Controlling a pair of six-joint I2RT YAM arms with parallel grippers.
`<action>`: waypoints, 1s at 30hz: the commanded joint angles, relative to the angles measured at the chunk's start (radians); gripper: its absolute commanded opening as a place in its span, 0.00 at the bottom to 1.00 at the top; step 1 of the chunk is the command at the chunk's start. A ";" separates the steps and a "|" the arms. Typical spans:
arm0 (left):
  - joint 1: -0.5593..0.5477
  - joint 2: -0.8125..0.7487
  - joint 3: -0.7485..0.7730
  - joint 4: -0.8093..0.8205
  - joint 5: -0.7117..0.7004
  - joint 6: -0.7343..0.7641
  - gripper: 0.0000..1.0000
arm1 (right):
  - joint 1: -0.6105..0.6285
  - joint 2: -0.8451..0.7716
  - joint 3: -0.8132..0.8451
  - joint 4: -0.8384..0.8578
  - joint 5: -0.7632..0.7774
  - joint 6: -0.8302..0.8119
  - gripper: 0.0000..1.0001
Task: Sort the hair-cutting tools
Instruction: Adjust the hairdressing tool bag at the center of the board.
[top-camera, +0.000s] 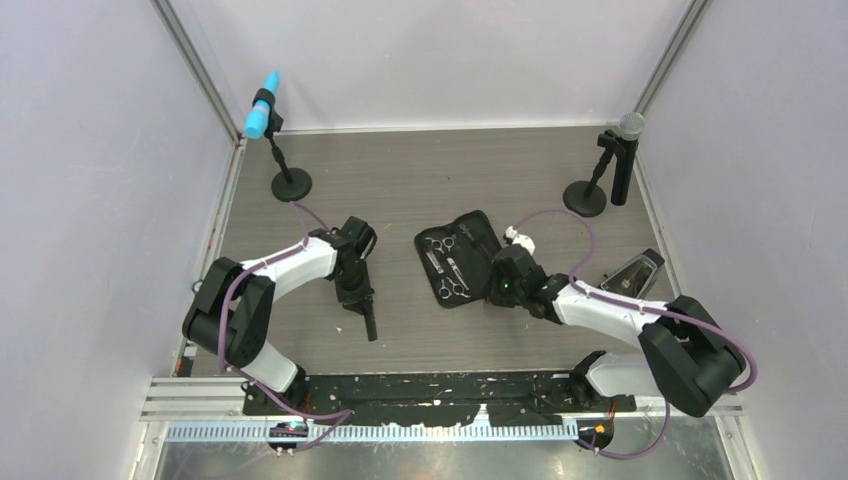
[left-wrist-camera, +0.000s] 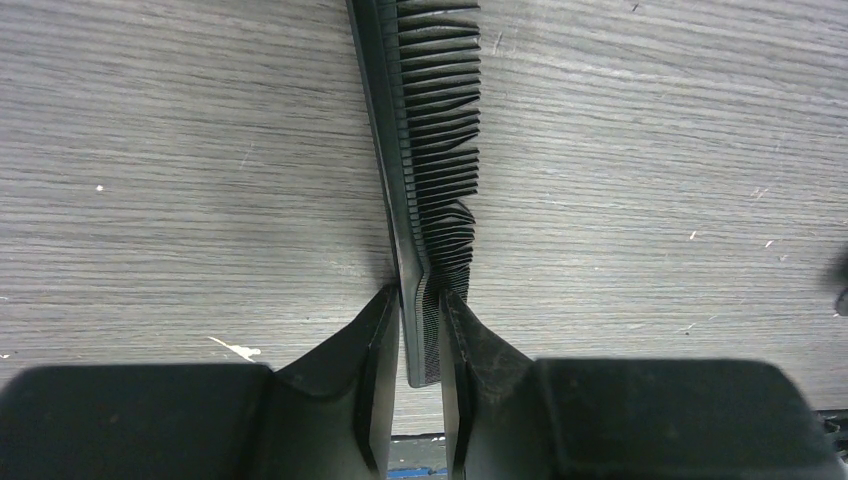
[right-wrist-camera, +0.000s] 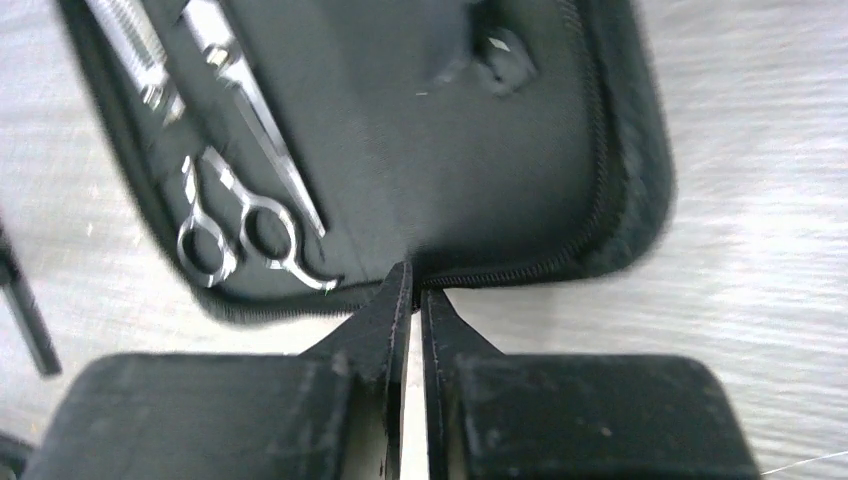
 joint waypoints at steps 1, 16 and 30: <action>-0.013 0.023 -0.024 0.018 0.013 0.000 0.22 | 0.113 -0.043 -0.003 -0.040 -0.016 0.077 0.15; -0.021 -0.044 -0.005 0.018 -0.030 0.027 0.13 | 0.252 -0.328 0.191 -0.372 0.161 -0.076 0.59; -0.021 -0.048 -0.001 0.017 -0.036 0.040 0.13 | 0.159 -0.188 0.324 -0.408 0.132 -0.189 0.69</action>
